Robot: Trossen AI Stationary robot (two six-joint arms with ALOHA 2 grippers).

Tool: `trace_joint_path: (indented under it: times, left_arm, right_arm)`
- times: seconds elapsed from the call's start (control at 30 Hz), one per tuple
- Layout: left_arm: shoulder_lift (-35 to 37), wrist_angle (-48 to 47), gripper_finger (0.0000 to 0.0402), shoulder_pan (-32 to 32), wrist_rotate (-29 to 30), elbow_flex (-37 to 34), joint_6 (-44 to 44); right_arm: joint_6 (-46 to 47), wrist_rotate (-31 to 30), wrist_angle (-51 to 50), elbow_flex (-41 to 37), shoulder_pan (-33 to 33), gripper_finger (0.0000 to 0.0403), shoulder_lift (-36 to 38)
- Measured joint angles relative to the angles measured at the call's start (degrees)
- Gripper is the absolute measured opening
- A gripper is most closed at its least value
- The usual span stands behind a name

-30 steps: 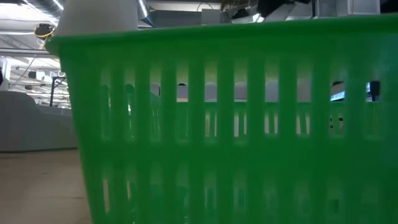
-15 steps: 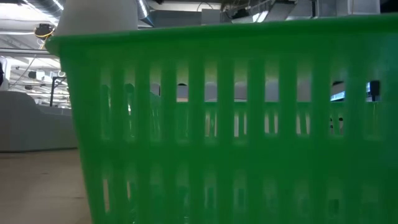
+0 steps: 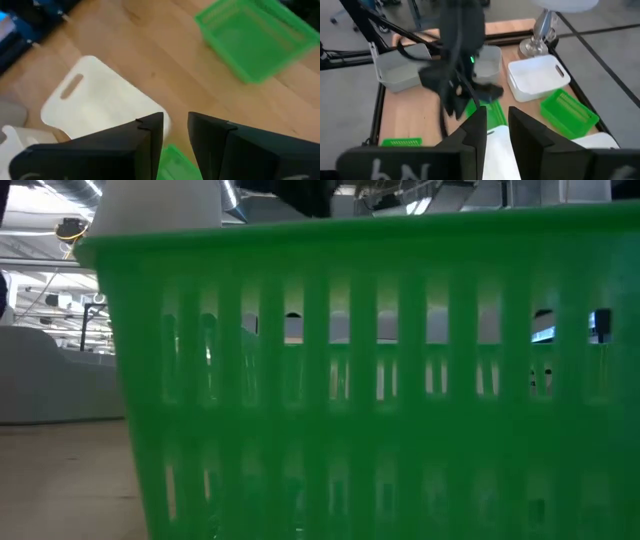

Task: Stack baskets by color
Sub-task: Stack the bottom white bin on top of the top right white bin

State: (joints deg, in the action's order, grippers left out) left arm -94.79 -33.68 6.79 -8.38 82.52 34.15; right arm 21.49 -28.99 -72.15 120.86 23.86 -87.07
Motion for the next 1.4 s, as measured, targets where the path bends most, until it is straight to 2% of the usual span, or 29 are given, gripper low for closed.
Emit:
trace_joint_path:
  times: [0.37,0.63,0.77,1.3,1.4]
  left_arm:
    - [-9.5,4.3,0.0081,0.1,-0.1,-0.1,-10.5]
    - [-11.8,6.7,0.0081,0.5,0.5,-0.1,-10.7]
    - [-12.4,7.1,0.0079,0.5,3.8,0.0,-11.2]
    - [-16.9,8.4,0.0078,0.5,4.9,-0.1,-14.1]
    - [-16.8,8.5,0.0078,0.5,7.1,-0.1,-14.2]
  right_arm:
    - [-2.5,0.1,-1.3,1.4,0.4,0.0081,0.5]
    - [-2.5,0.1,-2.3,1.4,0.4,0.0081,0.5]
    - [-2.5,0.1,-2.5,1.4,0.4,0.0081,0.5]
    - [-2.5,0.1,-2.9,1.4,0.4,0.0081,0.5]
    - [-2.5,0.1,-3.2,1.4,0.4,0.0081,0.5]
